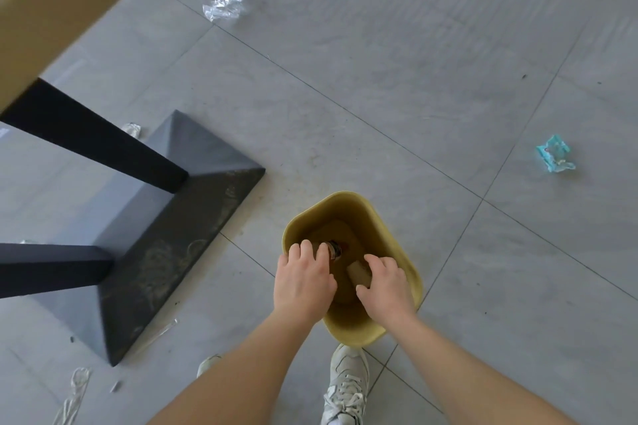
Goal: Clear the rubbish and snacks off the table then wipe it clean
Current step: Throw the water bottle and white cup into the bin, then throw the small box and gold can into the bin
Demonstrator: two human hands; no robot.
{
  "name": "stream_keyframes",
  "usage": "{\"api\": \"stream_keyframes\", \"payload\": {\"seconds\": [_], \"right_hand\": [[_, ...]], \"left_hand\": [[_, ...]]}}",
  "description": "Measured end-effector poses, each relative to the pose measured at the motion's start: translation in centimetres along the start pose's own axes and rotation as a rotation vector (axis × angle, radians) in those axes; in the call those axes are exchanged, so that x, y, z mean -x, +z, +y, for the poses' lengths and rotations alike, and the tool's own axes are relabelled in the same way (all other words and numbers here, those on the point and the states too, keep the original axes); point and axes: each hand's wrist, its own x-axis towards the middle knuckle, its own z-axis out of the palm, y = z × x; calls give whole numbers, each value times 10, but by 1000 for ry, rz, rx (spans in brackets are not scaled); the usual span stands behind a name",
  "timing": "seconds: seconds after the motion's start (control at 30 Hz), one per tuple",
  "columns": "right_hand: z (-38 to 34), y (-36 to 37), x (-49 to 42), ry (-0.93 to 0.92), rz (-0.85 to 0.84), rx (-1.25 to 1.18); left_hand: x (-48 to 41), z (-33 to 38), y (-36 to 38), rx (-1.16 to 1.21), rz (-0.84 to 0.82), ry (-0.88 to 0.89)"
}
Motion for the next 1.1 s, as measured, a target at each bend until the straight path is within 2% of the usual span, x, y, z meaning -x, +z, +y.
{"api": "stream_keyframes", "payload": {"seconds": [0.3,0.53,0.73,0.93,1.1], "right_hand": [[-52,-99,58,-119,59,32],[-106,-184,140,-253,146,148],[-161,-249,208,-412,260,168],[-238,-290,256,-673,325,154],[-313,-294,291,-894,260,174]], "left_hand": [[49,-3,-116,-51,75,39],[116,5,-229,35,159,-10],[183,-4,-327,19,331,-38],[244,-50,-391,-14,450,-164],[293,-100,-416,-4,496,-358]]}}
